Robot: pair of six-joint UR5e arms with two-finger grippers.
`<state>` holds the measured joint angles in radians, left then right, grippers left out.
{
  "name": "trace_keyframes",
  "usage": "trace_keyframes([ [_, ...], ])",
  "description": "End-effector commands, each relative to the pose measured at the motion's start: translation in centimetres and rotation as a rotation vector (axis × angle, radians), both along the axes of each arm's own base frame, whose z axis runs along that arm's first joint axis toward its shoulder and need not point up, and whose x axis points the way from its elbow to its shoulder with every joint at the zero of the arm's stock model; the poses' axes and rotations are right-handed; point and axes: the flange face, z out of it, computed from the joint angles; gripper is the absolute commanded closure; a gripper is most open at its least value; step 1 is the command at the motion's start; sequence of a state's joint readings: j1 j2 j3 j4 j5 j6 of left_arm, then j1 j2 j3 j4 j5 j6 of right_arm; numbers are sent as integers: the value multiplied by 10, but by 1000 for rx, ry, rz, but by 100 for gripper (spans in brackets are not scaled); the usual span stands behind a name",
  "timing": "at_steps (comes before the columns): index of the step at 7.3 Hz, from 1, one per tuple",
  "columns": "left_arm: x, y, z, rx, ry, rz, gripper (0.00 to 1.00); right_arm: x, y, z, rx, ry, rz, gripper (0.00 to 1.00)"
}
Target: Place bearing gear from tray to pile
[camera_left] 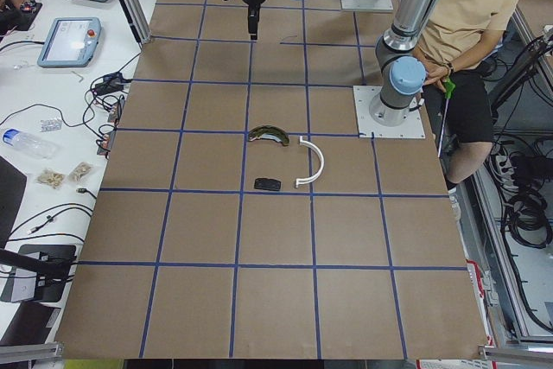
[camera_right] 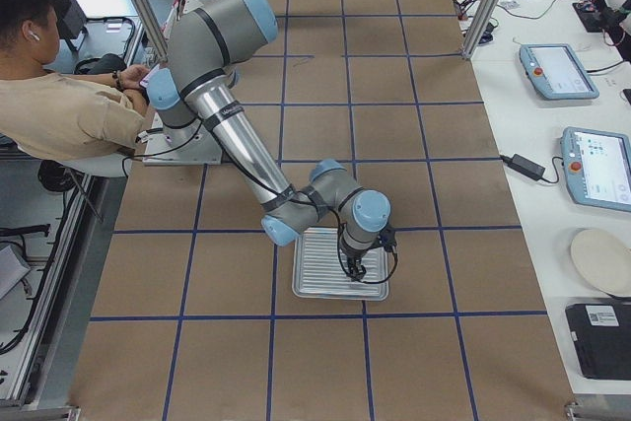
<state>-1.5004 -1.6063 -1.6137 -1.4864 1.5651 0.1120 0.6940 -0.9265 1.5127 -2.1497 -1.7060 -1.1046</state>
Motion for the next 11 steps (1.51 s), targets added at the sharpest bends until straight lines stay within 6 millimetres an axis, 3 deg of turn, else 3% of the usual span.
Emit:
trace_keyframes([
  [1, 0, 6, 4, -7, -6, -1, 0, -2, 0, 0, 4, 5, -2, 24],
  [2, 2, -2, 4, -9, -3, 2, 0, -1, -2, -1, -8, -3, -11, 22],
  [6, 2, -1, 2, -6, -6, 0, 0, 2, -7, -1, -66, -15, -34, 20],
  [7, 1, -2, 1, -3, 2, 2, 0, 1, -7, 0, -67, -11, -35, 33],
  [9, 1, -2, 2, -6, 2, 2, 0, 1, -7, 2, -68, -10, -48, 39],
  [10, 1, -3, 2, -5, 3, 2, 0, 1, -6, 1, -61, 0, -49, 52],
  [11, 1, -3, 2, -6, 2, 2, 0, 1, -6, 1, -64, -3, -49, 50],
])
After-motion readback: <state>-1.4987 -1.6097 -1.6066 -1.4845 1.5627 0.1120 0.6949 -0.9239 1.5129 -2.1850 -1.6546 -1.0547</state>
